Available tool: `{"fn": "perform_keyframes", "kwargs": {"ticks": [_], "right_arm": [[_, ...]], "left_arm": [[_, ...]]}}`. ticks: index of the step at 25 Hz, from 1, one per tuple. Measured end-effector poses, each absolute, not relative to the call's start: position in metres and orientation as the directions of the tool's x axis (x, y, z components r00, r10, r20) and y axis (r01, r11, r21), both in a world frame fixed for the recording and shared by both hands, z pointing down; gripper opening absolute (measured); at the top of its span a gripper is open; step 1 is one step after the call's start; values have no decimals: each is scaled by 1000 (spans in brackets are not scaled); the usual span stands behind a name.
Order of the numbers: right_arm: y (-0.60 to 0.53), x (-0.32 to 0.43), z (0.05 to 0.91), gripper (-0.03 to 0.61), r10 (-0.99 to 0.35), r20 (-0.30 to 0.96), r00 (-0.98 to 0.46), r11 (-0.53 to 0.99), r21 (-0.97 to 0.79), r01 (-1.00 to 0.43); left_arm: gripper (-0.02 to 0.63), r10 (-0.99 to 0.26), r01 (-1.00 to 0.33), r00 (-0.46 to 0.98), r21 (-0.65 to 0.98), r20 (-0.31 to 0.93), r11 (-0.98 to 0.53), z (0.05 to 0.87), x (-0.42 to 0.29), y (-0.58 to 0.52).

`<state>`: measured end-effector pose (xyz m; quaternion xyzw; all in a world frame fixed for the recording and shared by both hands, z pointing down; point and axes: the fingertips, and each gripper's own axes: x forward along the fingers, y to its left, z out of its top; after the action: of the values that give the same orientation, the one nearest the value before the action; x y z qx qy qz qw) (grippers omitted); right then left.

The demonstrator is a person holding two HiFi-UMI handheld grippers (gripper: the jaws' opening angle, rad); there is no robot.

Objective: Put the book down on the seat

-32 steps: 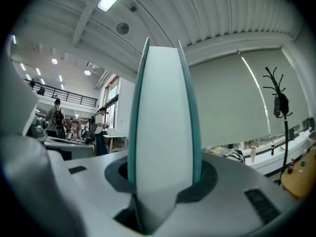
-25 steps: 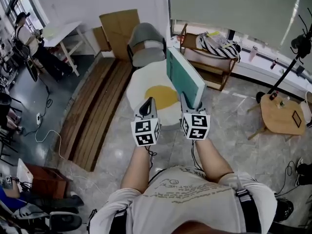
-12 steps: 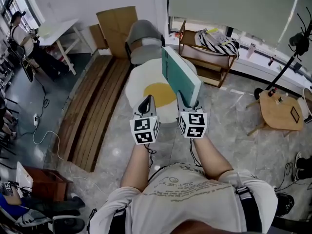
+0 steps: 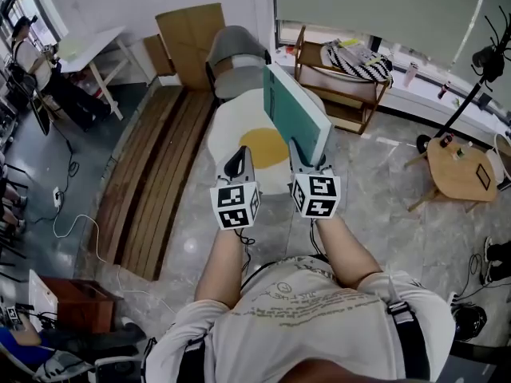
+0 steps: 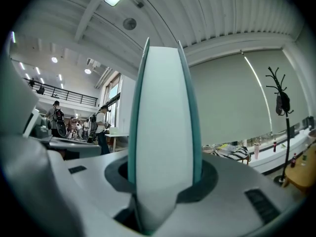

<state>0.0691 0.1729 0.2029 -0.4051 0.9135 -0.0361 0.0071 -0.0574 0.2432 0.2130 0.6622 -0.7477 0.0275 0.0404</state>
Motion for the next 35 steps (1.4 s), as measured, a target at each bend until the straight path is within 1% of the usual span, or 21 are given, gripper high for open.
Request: {"fn": "perform_keyframes", "kwargs": {"ticks": [6, 8, 17, 25, 35], "right_arm": [[186, 50, 199, 167, -737, 2, -675, 674, -70, -736], [186, 43, 197, 167, -732, -5, -682, 680, -67, -730], [161, 21, 209, 167, -712, 2, -703, 699, -103, -708], [110, -18, 210, 167, -683, -12, -730, 726, -120, -677], [11, -34, 222, 167, -692, 24, -722, 713, -140, -687]], "left_arm": [[14, -985, -989, -150, -32, 85, 148, 208, -82, 264], [14, -984, -988, -156, -20, 81, 155, 207, -89, 266], [14, -978, -985, -171, -47, 116, 167, 224, -98, 249], [14, -978, -987, -161, -48, 133, 156, 234, -120, 194], [14, -972, -988, -155, -33, 178, 151, 248, -141, 101]]}}
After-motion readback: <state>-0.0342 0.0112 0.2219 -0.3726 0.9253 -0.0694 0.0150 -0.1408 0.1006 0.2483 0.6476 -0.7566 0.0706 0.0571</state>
